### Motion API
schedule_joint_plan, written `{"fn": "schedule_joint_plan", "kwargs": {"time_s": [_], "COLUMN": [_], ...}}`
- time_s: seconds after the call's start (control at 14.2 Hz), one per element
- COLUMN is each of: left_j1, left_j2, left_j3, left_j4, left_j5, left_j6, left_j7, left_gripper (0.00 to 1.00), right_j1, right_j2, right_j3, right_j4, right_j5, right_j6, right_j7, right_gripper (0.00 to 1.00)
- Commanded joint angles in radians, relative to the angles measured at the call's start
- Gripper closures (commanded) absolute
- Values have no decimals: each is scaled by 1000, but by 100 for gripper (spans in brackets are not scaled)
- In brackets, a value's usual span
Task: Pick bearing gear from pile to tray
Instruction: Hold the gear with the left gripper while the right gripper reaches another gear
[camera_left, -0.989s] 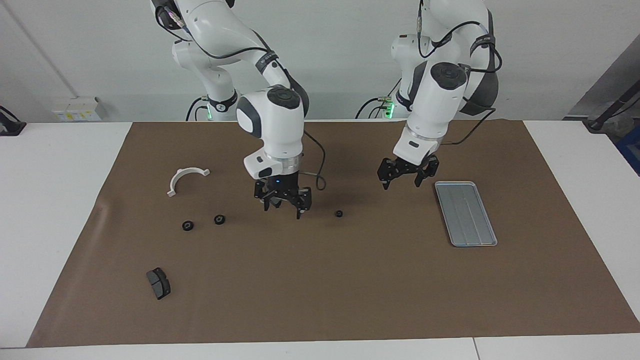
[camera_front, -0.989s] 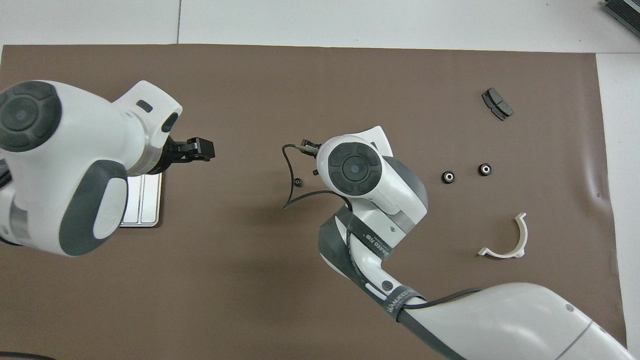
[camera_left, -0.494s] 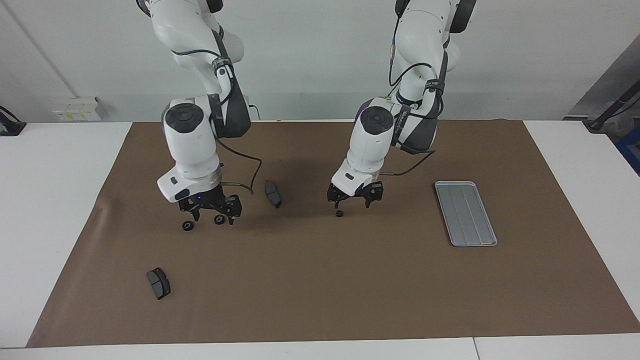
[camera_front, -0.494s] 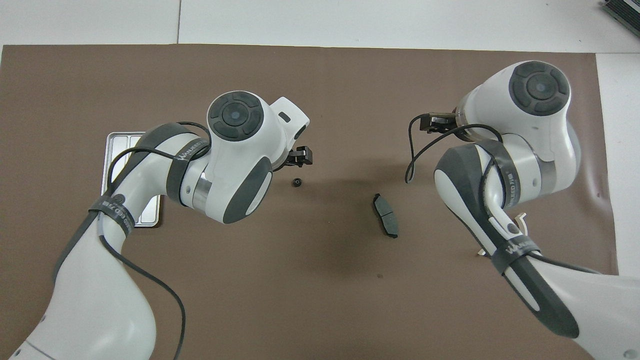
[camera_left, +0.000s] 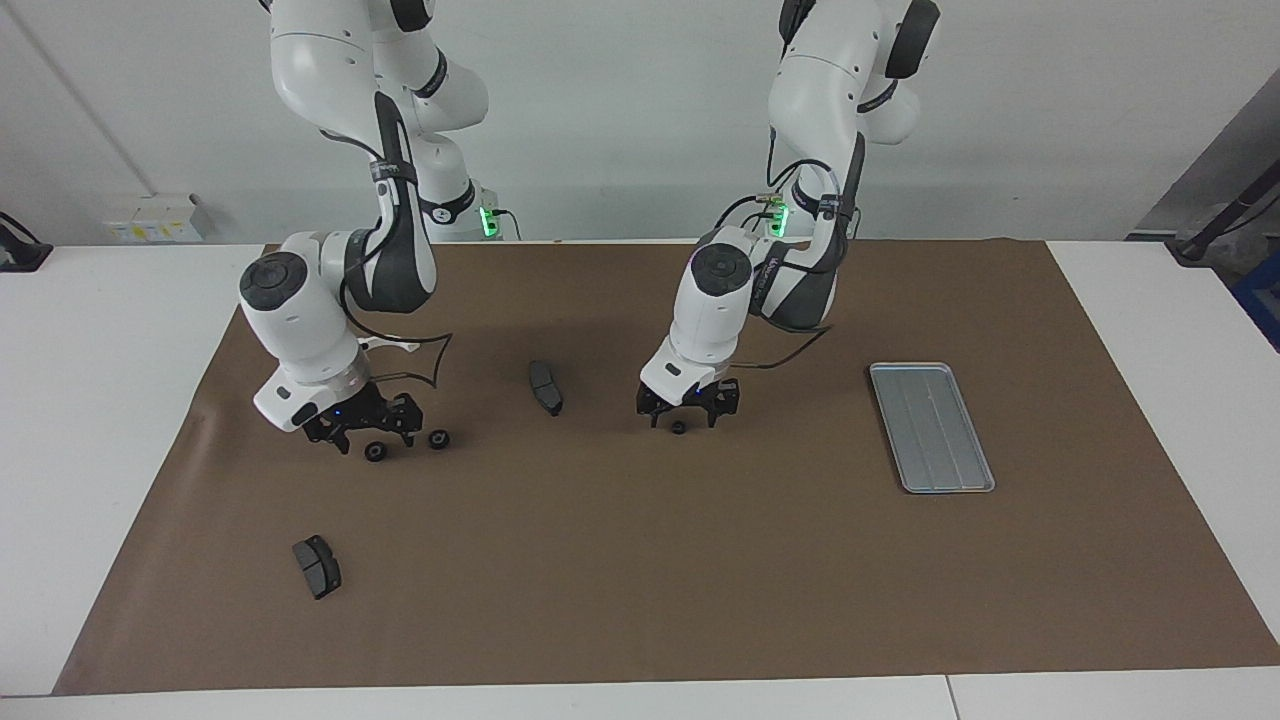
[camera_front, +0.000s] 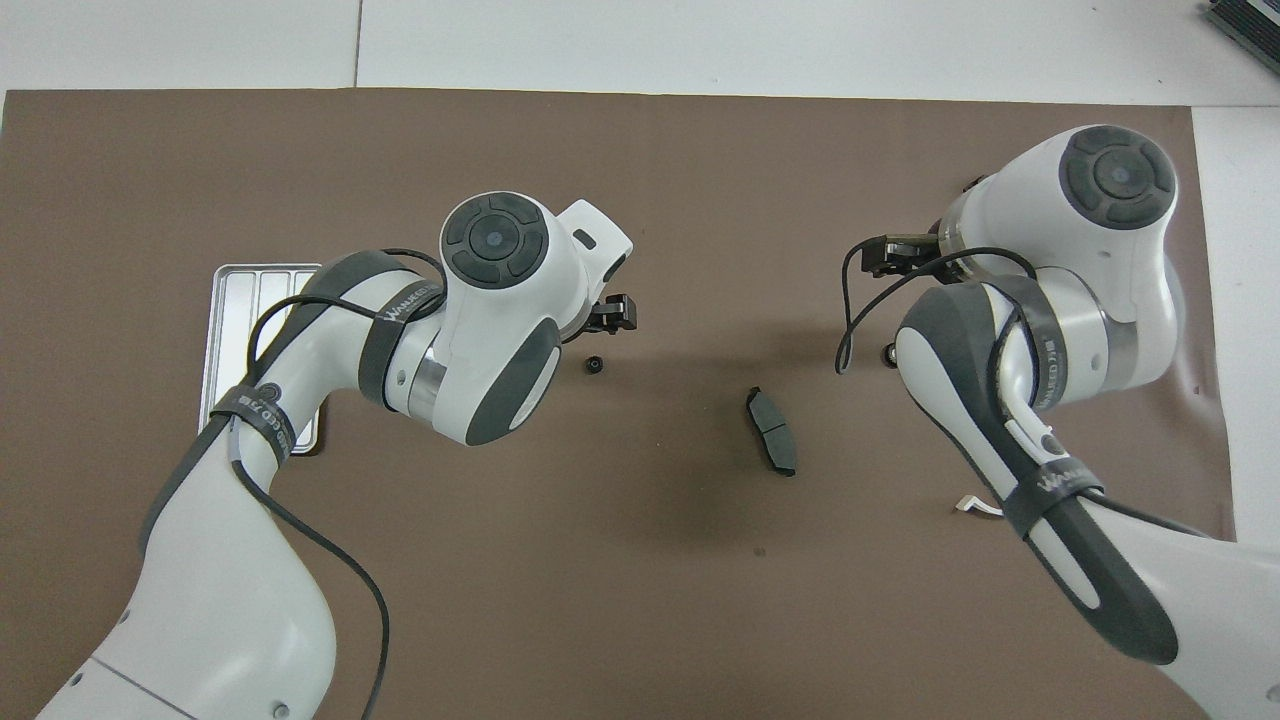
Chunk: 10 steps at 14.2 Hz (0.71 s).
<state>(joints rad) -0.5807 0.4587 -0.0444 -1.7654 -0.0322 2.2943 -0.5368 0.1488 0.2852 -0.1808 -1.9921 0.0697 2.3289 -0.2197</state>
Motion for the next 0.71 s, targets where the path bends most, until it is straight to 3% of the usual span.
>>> {"fn": "schedule_joint_plan", "kwargs": {"time_s": [0.0,0.21,0.35,0.49,0.64], "left_j1": [-25,-27,-25,-24,-21], "left_j2": [-31,-31,-31,-29,-28], "left_j3": [17,17,15,17,17], "left_j4": [-55,-57,-57,-57,-59], "left_j5": [0,2,2,2,2], "left_j6": [36,40,63,80,88], "left_j7": [-34,-32,-29,-23,-20], "left_gripper": [13,31,41,44,46], "right_j1": [-5,-20,-18,-20,-20], "right_j2": [-35,-31,-31,-28,-24], "right_j3": [-16,-19,-19,-19,-19], "right_j4": [-92,-141,-157,-157,-158], "right_j5": [64,85,85,85,85], "right_j6": [58,104,125,129,142], "right_j7": [-169,-357,-371,-391,-403], "right_gripper": [0,0,0,0,15]}}
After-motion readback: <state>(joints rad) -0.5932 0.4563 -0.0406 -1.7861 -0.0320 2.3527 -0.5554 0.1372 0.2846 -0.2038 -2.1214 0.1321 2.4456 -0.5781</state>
